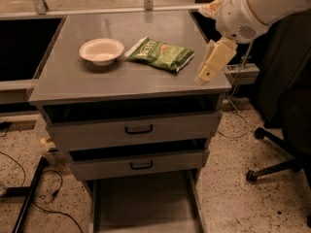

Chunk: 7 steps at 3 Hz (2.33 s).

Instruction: Place green jalapeno chip bag into bottom drawer

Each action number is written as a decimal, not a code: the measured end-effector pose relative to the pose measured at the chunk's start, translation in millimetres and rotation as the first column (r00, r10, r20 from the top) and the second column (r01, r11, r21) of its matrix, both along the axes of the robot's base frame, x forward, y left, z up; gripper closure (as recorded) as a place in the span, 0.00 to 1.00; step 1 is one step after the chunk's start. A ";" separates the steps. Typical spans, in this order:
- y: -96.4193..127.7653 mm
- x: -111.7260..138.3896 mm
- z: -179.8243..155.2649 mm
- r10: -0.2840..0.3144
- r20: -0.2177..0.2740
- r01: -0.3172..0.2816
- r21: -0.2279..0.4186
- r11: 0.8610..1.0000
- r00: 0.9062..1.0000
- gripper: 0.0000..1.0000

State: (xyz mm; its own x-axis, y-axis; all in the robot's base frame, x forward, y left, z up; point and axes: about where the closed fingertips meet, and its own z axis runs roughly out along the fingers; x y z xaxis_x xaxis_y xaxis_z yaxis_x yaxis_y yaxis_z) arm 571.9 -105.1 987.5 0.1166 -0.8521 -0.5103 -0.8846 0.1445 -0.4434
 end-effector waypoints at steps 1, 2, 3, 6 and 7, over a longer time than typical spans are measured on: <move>0.0 0.3 -0.1 0.000 0.000 0.000 0.000 1.000 1.000 0.00; 0.7 18.5 -7.8 -0.008 0.000 0.008 0.012 1.000 1.000 0.00; -5.4 63.3 -28.0 -0.003 -0.009 0.003 0.049 0.999 1.000 0.00; 4.4 168.2 -71.9 0.003 -0.060 0.015 0.305 0.952 0.998 0.00; 18.7 179.7 -83.2 -0.026 -0.061 0.044 0.324 0.945 0.998 0.00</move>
Offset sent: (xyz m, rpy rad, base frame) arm 0.0436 -0.0023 -0.0188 0.0295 0.0002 -0.0248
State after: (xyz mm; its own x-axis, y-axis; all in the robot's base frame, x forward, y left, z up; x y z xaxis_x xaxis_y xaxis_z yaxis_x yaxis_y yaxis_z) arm 751.6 -86.4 904.3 0.0534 -0.6422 -0.7647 -0.8981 0.3038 -0.3179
